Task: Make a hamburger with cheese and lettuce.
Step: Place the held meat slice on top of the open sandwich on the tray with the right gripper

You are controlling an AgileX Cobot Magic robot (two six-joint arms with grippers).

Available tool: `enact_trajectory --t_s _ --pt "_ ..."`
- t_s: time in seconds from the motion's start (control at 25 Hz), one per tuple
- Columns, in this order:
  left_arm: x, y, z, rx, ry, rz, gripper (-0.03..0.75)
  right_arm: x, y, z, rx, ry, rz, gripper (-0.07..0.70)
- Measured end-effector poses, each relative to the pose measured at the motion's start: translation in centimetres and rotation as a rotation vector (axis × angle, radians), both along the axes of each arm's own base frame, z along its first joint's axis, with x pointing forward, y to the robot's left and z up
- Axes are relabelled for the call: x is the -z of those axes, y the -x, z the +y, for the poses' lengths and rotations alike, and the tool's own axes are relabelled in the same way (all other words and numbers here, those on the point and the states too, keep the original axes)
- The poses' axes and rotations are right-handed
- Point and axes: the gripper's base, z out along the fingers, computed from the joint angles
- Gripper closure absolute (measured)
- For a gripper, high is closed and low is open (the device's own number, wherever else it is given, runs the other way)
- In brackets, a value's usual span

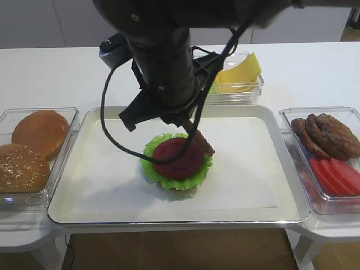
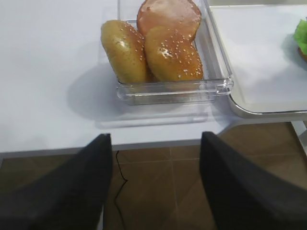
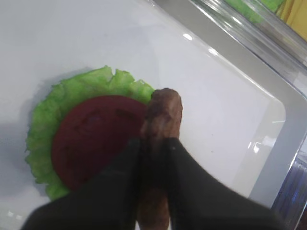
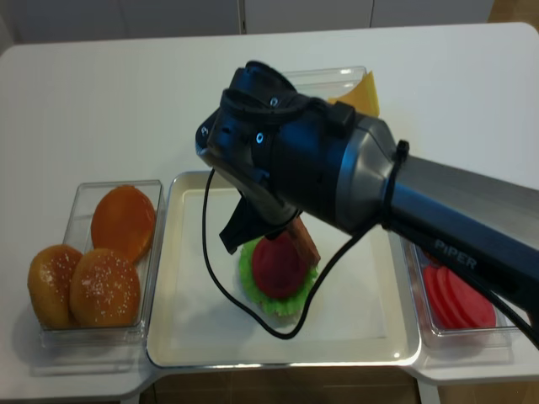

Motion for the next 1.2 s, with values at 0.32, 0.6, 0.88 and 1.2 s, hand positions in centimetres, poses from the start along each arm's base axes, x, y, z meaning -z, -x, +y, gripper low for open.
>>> enact_trajectory --t_s 0.32,0.6,0.88,1.2 --pt "0.0 0.0 0.0 0.0 0.0 0.0 0.283 0.39 -0.1 0.14 -0.001 0.007 0.004 0.498" --pt "0.0 0.0 0.0 0.0 0.0 0.0 0.283 0.4 -0.11 0.14 0.002 0.006 0.004 0.493" --pt "0.0 0.0 0.0 0.0 0.0 0.0 0.283 0.4 -0.12 0.18 0.0 0.002 0.002 0.429" --pt "0.0 0.0 0.0 0.0 0.0 0.0 0.283 0.47 0.01 0.42 0.003 -0.028 0.018 0.34"
